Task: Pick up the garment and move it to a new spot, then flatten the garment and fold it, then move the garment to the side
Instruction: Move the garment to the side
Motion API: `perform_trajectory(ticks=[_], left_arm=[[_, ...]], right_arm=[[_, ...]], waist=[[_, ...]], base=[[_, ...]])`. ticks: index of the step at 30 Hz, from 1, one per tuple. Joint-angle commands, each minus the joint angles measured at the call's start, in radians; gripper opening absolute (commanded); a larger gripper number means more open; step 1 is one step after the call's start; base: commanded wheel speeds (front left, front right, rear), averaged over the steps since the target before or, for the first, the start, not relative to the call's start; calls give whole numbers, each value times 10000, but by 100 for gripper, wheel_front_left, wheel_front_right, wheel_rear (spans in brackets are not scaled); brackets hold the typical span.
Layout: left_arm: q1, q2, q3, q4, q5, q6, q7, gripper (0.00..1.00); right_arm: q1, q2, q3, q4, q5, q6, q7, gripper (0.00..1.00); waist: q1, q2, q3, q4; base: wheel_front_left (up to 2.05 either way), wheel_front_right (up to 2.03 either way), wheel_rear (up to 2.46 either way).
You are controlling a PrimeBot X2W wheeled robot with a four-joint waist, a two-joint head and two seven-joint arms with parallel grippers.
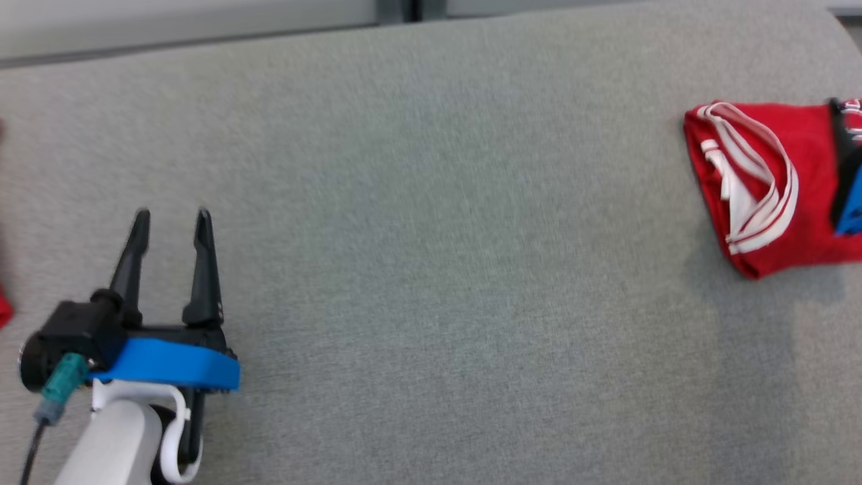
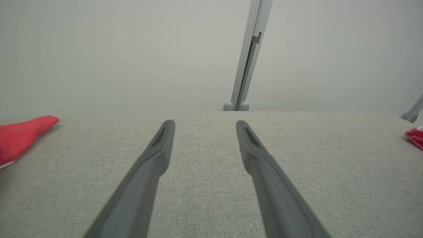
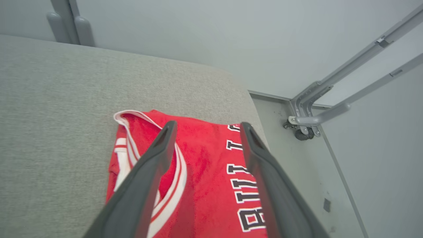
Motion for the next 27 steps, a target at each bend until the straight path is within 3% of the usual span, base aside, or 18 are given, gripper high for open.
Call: perform_trajectory(ticks=[1,8,13,18,27], left_arm=[[367,-191,37,161,-55,54,-81,100],[1088,-612,170,556,-94,-30,-150,100],[1600,-827,473,599,124,-72,-160,100],[2089,-989,655,686,314,-218,-162,100],[2538,-1072,788,857,580,-410,-164,100]], right_arm=[[581,299,302,-410,480,0,-570,100],[2650,1376,716,-1996,2123,2,-2416,100],[4302,1863,1194,-3023,2584,0,-3651,100],[5419,2457,1002,-3109,2291,2,-4498,100],[6348,3404,256,-3193,1232,3,-4833,100]], waist=[[3,0,-718,-86],[3,0,-1842,436],[3,0,-2341,823],[3,0,-2703,1080],[3,0,-3106,1129]], base=[[0,0,0],[0,0,0],[0,0,0],[0,0,0],[0,0,0]])
